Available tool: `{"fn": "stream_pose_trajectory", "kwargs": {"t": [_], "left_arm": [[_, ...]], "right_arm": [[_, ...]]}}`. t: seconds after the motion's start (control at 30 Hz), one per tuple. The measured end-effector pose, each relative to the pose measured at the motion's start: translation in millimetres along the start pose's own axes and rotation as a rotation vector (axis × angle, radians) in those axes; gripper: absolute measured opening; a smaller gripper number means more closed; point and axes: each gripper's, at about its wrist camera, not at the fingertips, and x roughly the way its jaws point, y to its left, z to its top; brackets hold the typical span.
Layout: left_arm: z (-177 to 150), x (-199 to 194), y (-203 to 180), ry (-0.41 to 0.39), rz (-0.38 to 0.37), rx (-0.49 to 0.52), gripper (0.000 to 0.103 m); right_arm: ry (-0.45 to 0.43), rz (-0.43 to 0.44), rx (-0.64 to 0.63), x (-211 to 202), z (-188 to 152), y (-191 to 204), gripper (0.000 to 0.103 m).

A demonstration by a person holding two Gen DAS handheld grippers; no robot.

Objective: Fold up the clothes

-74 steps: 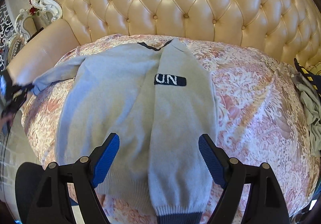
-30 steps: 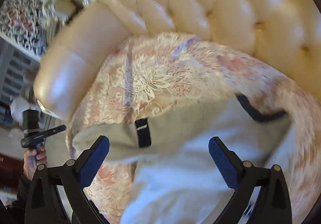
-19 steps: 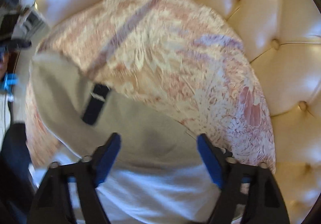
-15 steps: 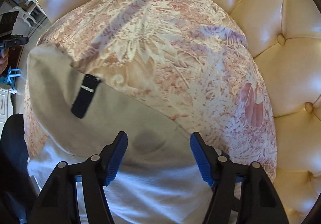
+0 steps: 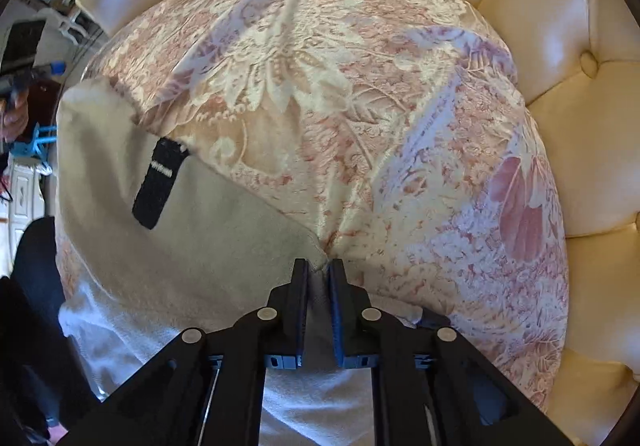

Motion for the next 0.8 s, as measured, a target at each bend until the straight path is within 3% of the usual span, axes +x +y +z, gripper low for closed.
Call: {"fn": "stream_pose_trajectory", "kwargs": {"t": [0.13,0.17,0.23,0.3,0.47,0.57,0.77,0.8], "left_arm": [[6,1,10,-0.004,-0.053,-0.069,0.071],[8,1,12,-0.001,-0.068,-0.084,0.069],[10,6,13,0.025,-0.078,-0.084,0.054],[11,14,17,0.054,-0.04,-0.094,0.029],[5,27,11,0.103,0.064,-0.014,0.027],[2,38,4,0.116,0.188,0.066,0.027],[-3,54,-6,0.139,0.248,0.128,0.027],[-2,54,-5,0.137,0.256,0.123,0.009]], "right_arm": [[-0.079,-0.077,-0.001,-15,-4,9,0.01],[-0.089,-0.084,0.001,-19,-6,10,0.01],[-0.101,-0.097,-0.002,-26,-9,13,0.01],[-0.107,-0.104,-0.004,-30,-13,15,0.01],[-0.132,-0.109,0.008,-37,-7,11,0.009],[-0.144,-0.107,0.016,-41,-7,11,0.009],[-0.167,-0.106,0.026,-46,-7,6,0.009],[-0.17,-0.108,0.028,-47,-8,5,0.009]]}}
